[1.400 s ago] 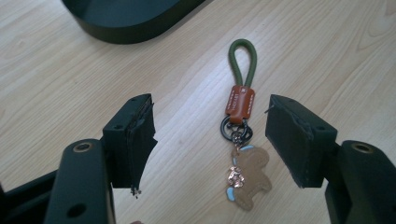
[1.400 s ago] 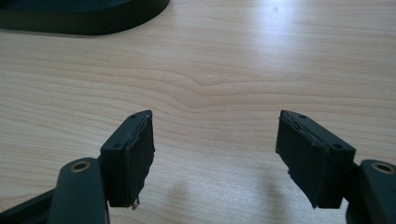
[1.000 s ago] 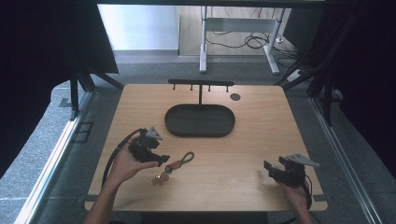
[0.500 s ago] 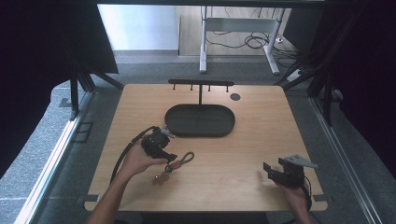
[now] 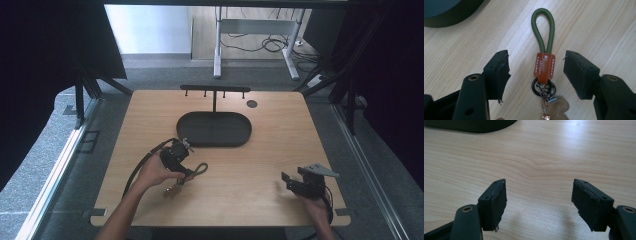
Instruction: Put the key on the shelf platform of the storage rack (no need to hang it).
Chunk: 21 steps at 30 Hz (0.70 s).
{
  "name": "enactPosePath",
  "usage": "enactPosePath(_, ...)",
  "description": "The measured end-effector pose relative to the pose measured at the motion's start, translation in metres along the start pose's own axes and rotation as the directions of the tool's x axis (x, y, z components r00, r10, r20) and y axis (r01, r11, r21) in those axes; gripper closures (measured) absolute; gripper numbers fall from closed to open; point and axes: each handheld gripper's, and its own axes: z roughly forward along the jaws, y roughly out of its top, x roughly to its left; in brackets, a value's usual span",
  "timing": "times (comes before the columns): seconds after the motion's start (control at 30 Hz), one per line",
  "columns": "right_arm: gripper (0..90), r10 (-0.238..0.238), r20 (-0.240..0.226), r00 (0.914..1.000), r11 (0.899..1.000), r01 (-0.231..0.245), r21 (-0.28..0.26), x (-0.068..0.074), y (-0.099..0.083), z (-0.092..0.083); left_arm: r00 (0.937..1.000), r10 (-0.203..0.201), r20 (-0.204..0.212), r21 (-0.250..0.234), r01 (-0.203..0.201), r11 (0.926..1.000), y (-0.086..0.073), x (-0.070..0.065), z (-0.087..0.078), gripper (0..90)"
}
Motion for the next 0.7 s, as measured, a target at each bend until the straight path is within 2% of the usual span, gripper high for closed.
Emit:
enactPosePath(0.17,28.6,-0.020,-0.006,0.9998,1.000,0.020,0.010,0.004,-0.002,-0.001,0.9998,0.016,0.013,0.036,-0.016,0.9992,-0.003,-0.002,0.009,38.9)
enactPosePath(0.33,28.6,-0.033,0.000,0.9995,0.999,0.033,0.008,0.008,-0.001,-0.003,0.9996,0.023,0.015,0.049,-0.024,0.9985,-0.005,-0.001,0.010,40.7)
enactPosePath(0.7,28.6,-0.016,0.015,0.9998,1.000,0.016,0.018,0.006,-0.005,-0.006,0.9983,0.034,0.049,0.062,-0.037,0.9974,-0.003,-0.001,0.016,41.9)
